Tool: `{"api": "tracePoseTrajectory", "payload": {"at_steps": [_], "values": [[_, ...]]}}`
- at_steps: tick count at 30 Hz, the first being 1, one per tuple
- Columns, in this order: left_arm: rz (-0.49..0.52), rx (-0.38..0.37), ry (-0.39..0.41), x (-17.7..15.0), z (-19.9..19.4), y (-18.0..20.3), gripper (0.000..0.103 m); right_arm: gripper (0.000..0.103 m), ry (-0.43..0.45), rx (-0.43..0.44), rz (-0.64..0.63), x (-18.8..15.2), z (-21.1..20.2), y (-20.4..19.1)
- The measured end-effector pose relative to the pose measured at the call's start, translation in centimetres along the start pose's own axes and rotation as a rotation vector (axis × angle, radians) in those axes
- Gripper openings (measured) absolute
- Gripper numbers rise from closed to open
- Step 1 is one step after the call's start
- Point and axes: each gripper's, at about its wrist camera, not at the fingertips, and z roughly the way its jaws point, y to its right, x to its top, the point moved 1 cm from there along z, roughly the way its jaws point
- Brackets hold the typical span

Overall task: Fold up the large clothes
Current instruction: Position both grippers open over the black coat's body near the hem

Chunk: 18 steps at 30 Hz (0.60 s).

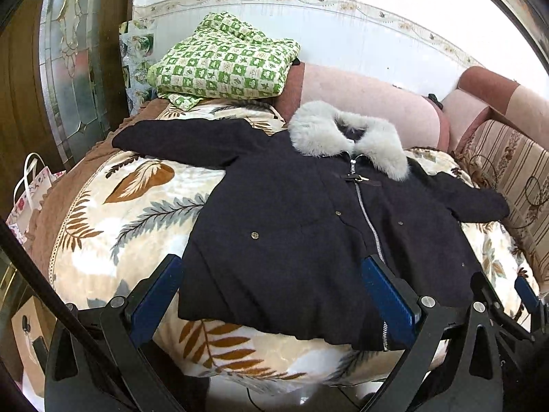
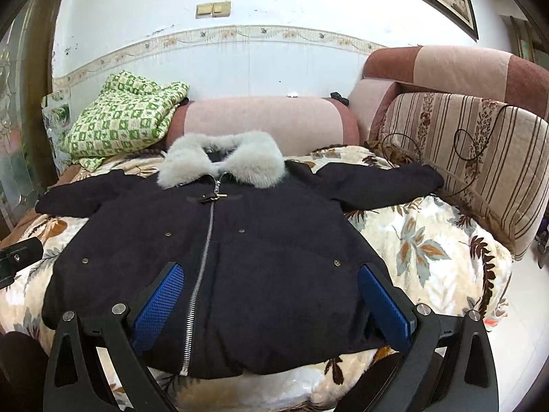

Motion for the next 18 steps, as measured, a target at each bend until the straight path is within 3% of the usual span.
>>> {"api": "tracePoseTrajectory", "payload": {"at_steps": [8, 18], "values": [[0.025, 0.014, 0.02, 0.4, -0.6, 0.2, 0.103, 0.102, 0.021, 0.012, -0.044, 0.1, -0.1, -0.8], [0.04, 0.05, -0.111, 0.6, 4.0, -0.2, 0.103, 0.102, -0.015, 0.055, -0.104, 1.0, 4.1, -1.5]]}}
